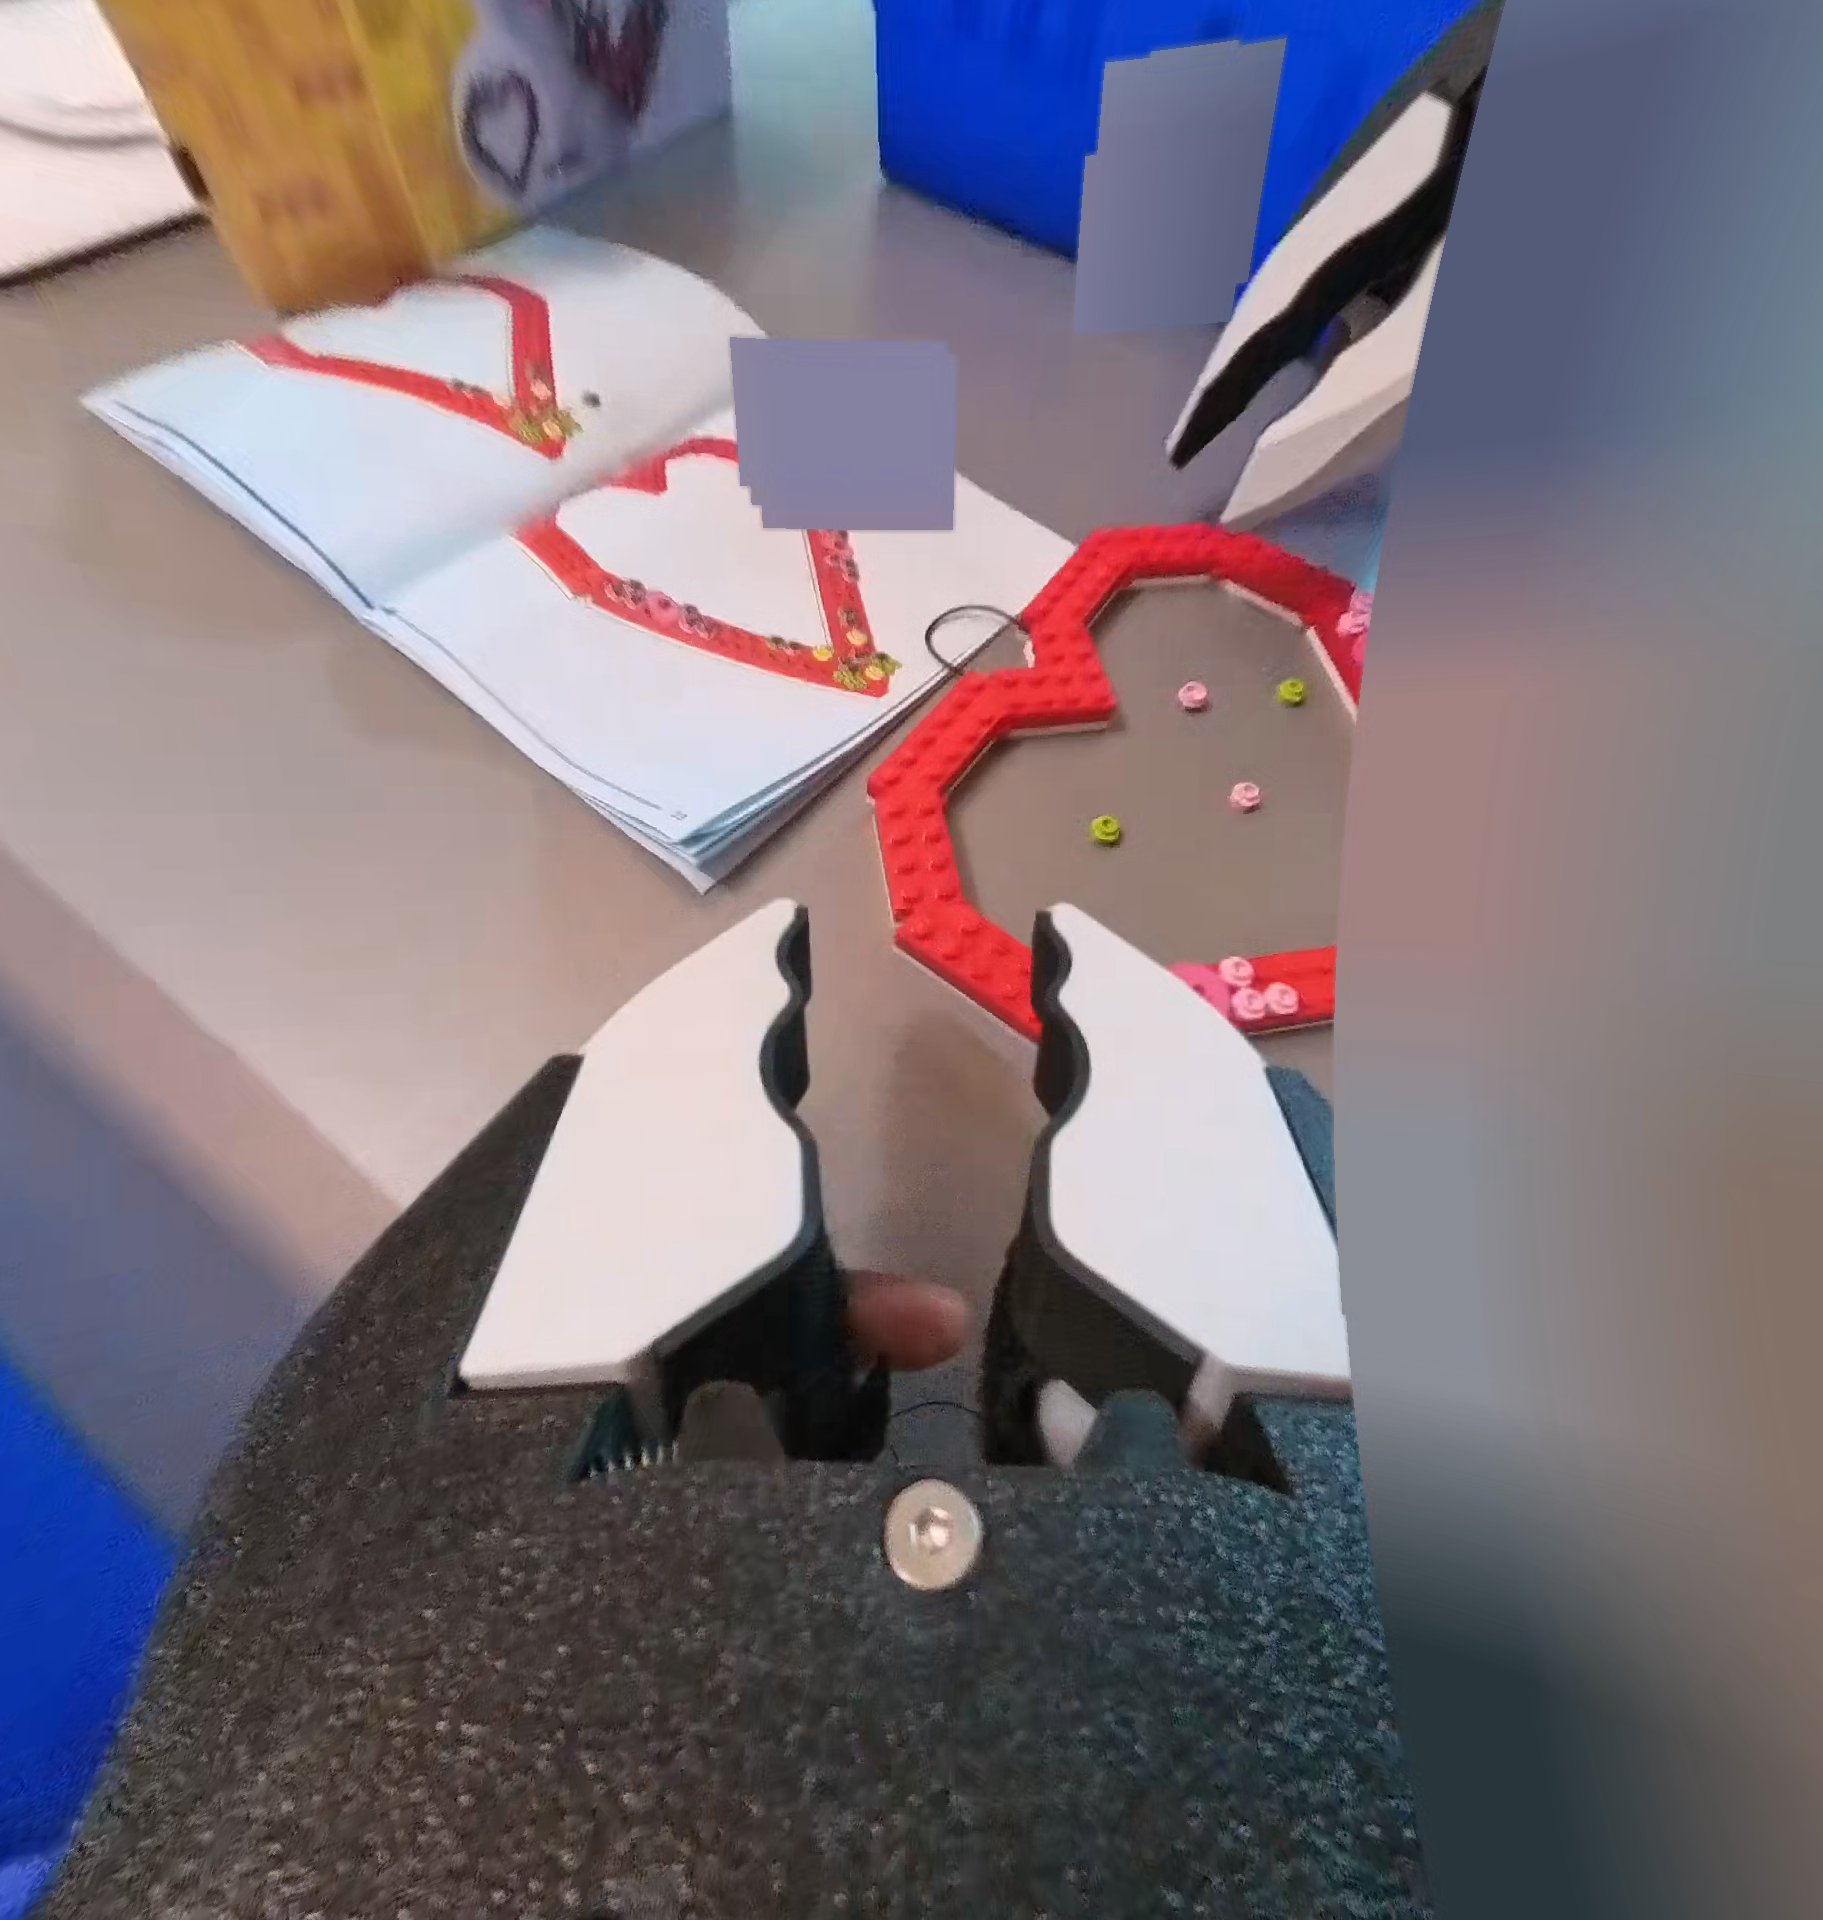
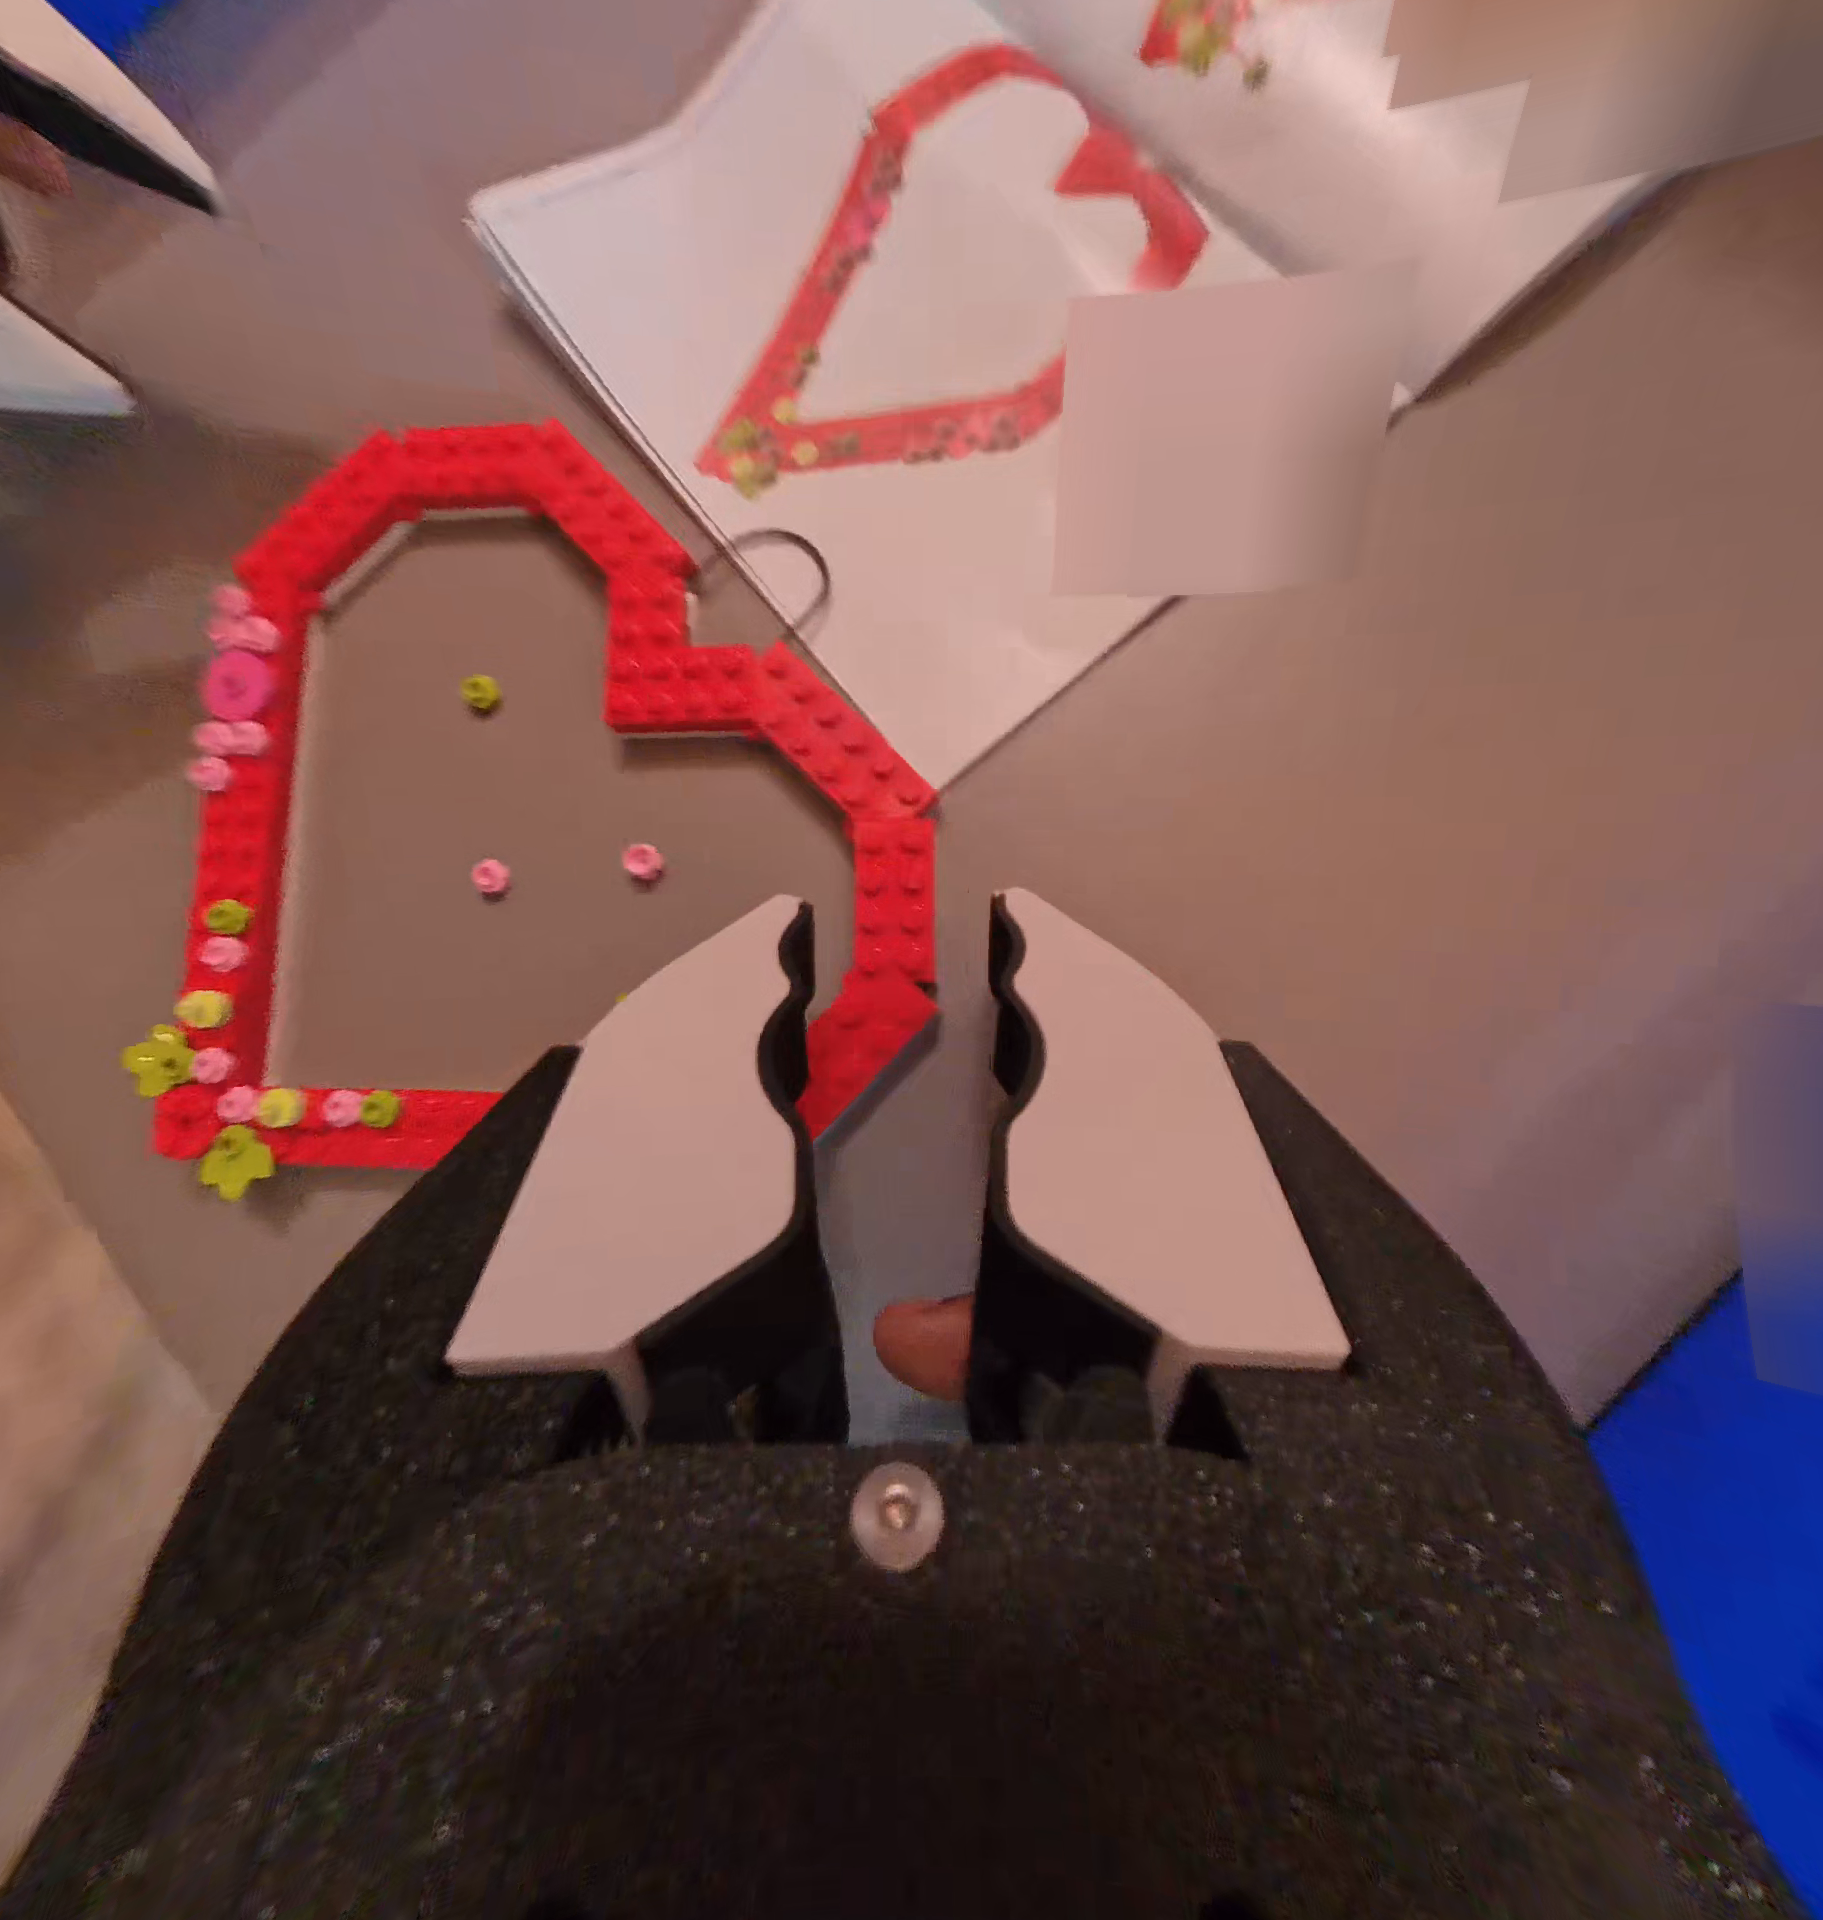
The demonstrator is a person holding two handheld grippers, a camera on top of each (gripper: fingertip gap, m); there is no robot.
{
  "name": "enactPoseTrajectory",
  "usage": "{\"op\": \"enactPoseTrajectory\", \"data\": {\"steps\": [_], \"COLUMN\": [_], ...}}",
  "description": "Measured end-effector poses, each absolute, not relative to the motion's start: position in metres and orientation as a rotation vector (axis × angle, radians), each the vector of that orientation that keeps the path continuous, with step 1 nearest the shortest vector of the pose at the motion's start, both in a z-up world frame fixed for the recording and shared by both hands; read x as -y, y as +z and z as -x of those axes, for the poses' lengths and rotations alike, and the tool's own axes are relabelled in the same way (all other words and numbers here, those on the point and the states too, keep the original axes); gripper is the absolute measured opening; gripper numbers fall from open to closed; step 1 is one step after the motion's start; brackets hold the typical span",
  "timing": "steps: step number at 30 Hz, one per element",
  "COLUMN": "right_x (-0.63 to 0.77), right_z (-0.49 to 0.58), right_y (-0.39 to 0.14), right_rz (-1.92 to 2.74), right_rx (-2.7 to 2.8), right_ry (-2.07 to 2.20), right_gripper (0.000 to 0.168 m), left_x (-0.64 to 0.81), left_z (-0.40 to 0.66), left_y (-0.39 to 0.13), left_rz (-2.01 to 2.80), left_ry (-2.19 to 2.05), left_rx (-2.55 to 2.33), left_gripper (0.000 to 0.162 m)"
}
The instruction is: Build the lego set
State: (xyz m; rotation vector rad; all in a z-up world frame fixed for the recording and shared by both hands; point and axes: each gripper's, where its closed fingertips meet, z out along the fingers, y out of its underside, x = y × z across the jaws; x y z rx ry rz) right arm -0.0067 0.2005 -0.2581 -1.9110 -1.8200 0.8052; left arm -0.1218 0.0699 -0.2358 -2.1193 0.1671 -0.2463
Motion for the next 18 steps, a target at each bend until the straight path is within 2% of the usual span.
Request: {"op": "enactPoseTrajectory", "data": {"steps": [5, 10, 18], "right_x": [-0.203, -0.198, -0.189], "right_z": [0.016, 0.022, 0.012], "right_y": [-0.28, -0.281, -0.281], "right_rz": [1.892, 1.804, 1.724], "right_rx": [1.98, 2.078, 2.115], "right_ry": [0.643, 0.622, 0.634], "right_gripper": [0.036, 0.018, 0.019], "left_x": [-0.079, -0.08, -0.082], "left_z": [0.117, 0.123, 0.14], "left_y": [-0.243, -0.233, -0.214], "left_rz": [2.16, 2.11, 2.067], "left_ry": [-0.242, -0.163, 0.017], "left_rx": [-0.198, -0.22, -0.296], "left_gripper": [0.041, 0.041, 0.036]}}
